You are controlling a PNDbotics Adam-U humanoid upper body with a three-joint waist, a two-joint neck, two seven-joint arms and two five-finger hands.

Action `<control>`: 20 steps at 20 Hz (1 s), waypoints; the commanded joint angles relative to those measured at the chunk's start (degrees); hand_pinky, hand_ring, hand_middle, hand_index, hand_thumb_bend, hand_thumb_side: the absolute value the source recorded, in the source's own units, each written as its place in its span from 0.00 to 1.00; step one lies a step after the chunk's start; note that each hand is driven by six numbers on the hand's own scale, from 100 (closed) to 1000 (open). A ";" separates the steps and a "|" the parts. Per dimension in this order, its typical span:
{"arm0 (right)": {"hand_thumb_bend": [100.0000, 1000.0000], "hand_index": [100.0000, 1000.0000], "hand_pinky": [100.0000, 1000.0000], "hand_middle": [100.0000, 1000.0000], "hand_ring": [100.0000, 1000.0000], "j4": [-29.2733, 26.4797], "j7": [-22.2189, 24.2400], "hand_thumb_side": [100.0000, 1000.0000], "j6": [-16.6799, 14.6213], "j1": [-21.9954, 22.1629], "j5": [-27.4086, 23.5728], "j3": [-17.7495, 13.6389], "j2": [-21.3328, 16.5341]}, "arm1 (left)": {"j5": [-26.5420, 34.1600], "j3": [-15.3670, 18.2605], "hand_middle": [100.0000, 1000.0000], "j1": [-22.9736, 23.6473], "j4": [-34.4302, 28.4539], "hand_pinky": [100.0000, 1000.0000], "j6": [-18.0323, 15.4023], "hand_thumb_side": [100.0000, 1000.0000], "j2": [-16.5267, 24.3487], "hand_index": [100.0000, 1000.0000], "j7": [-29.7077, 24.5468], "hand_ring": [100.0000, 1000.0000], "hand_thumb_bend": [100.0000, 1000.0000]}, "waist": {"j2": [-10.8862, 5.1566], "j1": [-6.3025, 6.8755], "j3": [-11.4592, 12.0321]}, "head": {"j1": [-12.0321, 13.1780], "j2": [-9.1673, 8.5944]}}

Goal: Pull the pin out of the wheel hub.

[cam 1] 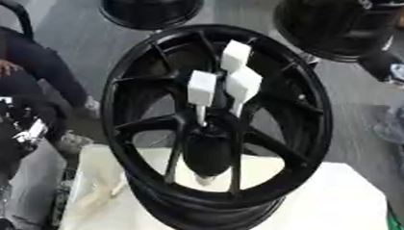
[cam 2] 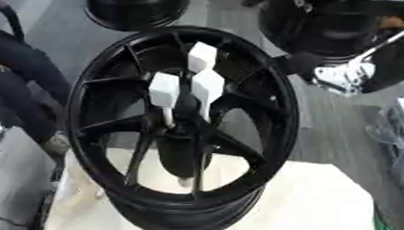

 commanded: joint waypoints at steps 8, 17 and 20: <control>0.00 1.00 0.58 0.94 0.51 1.99 7.71 0.52 -4.13 -5.67 5.66 5.57 2.75 | -0.49 -0.54 0.40 -2.14 -1.79 0.49 -0.01 0.00 1.97 0.57 -0.80 0.43 0.32 | 0.66 -1.21 3.29 | -3.37 -0.86; 0.00 1.00 0.56 0.94 0.47 10.17 7.73 0.61 -7.80 -7.29 12.53 9.73 8.08 | -0.42 -0.85 0.40 -2.70 -1.87 0.49 0.17 0.00 1.77 0.57 -1.11 0.42 0.33 | 0.84 -1.27 4.13 | -4.79 -1.14; 0.00 1.00 0.57 0.94 0.46 12.82 7.73 0.59 -9.26 -7.70 14.82 10.33 9.46 | -0.40 -0.90 0.40 -2.80 -1.84 0.49 0.19 0.00 1.69 0.57 -1.15 0.42 0.33 | 0.84 -1.18 4.31 | -5.19 -1.35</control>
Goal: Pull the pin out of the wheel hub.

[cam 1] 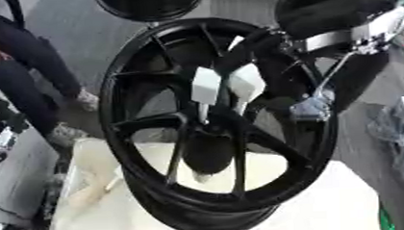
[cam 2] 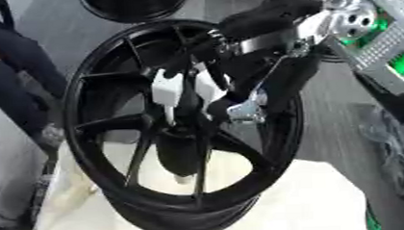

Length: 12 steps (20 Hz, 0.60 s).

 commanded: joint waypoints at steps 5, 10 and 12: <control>0.00 1.00 0.57 0.94 0.46 4.78 0.83 0.56 -4.37 -1.44 5.02 0.33 0.99 | 0.01 -0.15 0.40 -0.76 -1.09 0.49 -0.08 0.00 1.13 0.57 -0.19 0.42 0.34 | -0.49 0.37 0.14 | -0.70 -0.85; 0.00 1.00 0.57 0.92 0.44 7.05 0.83 0.56 -6.16 -1.40 9.41 -0.26 0.65 | -0.16 -0.06 0.40 -0.71 -1.06 0.49 -0.02 0.00 1.13 0.57 -0.10 0.42 0.34 | -0.52 0.30 -0.04 | -0.74 -0.84; 0.00 0.99 0.57 0.92 0.43 8.02 0.83 0.56 -6.74 -1.39 10.96 -0.87 0.44 | -0.20 -0.01 0.40 -0.65 -1.05 0.49 -0.01 0.00 1.13 0.57 -0.06 0.42 0.34 | -0.55 0.28 -0.10 | -0.75 -0.78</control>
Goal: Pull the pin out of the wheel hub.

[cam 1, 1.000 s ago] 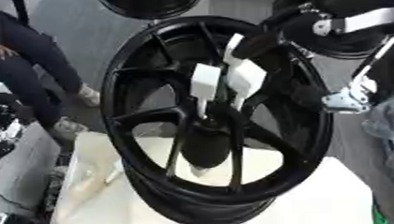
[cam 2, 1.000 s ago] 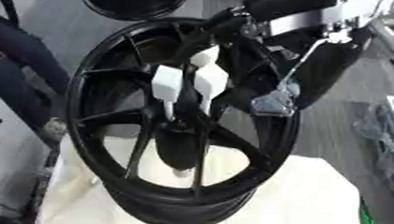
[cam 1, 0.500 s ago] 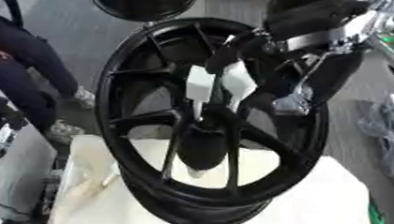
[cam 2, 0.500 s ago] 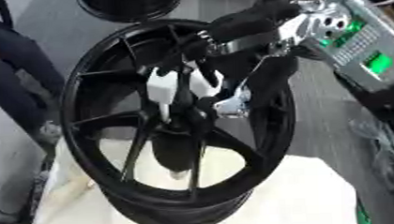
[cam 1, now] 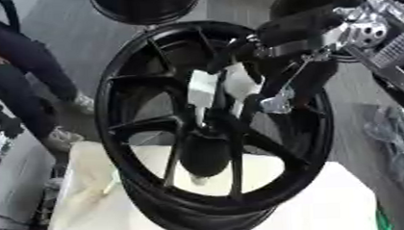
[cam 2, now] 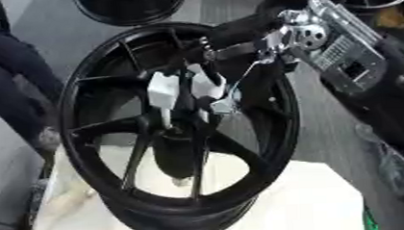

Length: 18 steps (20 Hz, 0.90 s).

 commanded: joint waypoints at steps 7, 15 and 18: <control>0.00 0.97 0.58 0.90 0.42 4.58 3.38 0.58 -5.99 -0.89 6.88 -3.30 -2.18 | -0.38 0.08 0.40 -0.37 -1.01 0.49 0.00 0.00 1.19 0.57 0.13 0.42 0.35 | -0.76 0.10 -0.47 | -0.07 -0.23; 0.04 0.92 0.58 0.81 0.38 5.93 3.38 0.57 -8.52 -0.50 10.12 -2.84 -2.76 | -0.42 0.16 0.40 -0.28 -1.04 0.49 0.07 0.00 1.21 0.57 0.26 0.42 0.35 | -0.90 0.01 -0.55 | 0.04 -0.15; 0.07 0.89 0.57 0.78 0.36 5.55 3.38 0.55 -9.21 -0.27 10.65 -2.68 -3.09 | -0.44 0.20 0.40 -0.21 -1.03 0.49 0.12 0.00 1.23 0.57 0.31 0.42 0.35 | -0.98 -0.04 -0.66 | 0.08 -0.14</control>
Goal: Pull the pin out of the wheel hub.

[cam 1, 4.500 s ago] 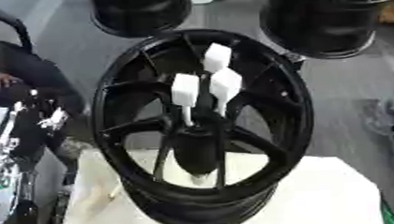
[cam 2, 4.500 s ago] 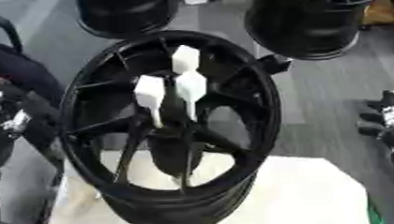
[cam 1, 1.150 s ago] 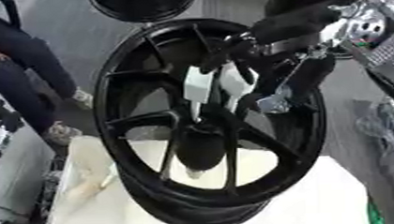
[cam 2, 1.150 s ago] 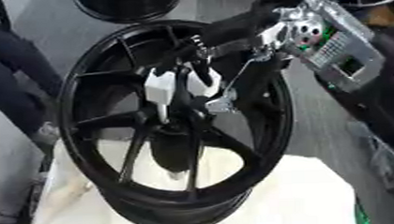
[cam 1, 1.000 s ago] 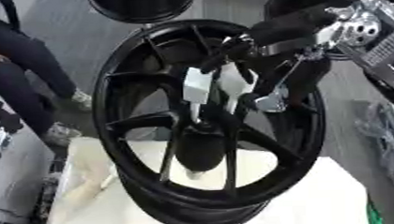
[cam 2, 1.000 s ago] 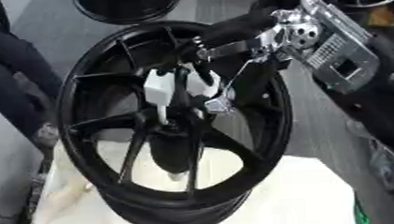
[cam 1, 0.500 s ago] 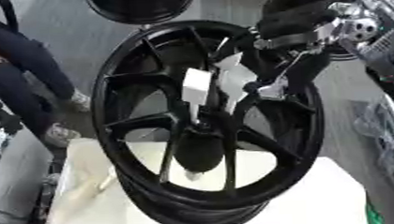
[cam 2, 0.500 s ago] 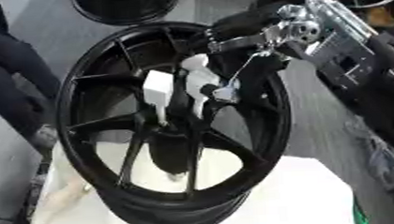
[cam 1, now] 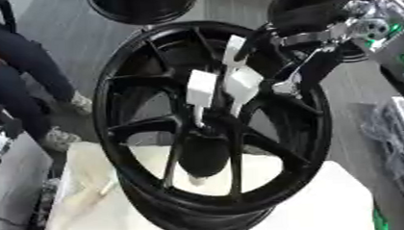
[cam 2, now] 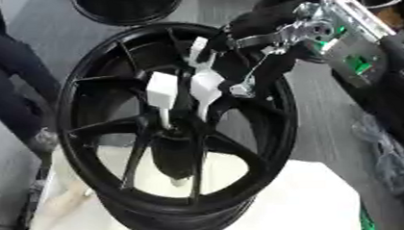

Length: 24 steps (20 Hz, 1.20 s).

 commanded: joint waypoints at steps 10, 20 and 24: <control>0.09 0.88 0.57 0.75 0.34 -1.24 5.97 0.51 -7.58 -0.22 1.24 0.44 -2.06 | -0.02 0.07 0.40 -0.24 -1.06 0.49 0.06 0.00 1.15 0.57 0.14 0.42 0.36 | -1.01 0.28 -0.02 | -0.16 -0.09; 0.09 0.84 0.54 0.71 0.32 0.83 5.97 0.44 -7.59 -1.02 2.61 1.02 0.74 | -0.01 -0.05 0.40 -0.29 -1.12 0.49 0.12 0.00 0.98 0.57 0.02 0.42 0.36 | -0.80 0.29 0.49 | -0.72 0.07; 0.07 0.69 0.50 0.54 0.27 1.22 5.97 0.35 -7.20 -1.19 2.02 0.55 1.24 | -0.03 -0.06 0.40 -0.36 -1.12 0.49 0.14 0.00 0.97 0.57 0.05 0.42 0.36 | -0.77 0.22 0.55 | -0.78 0.02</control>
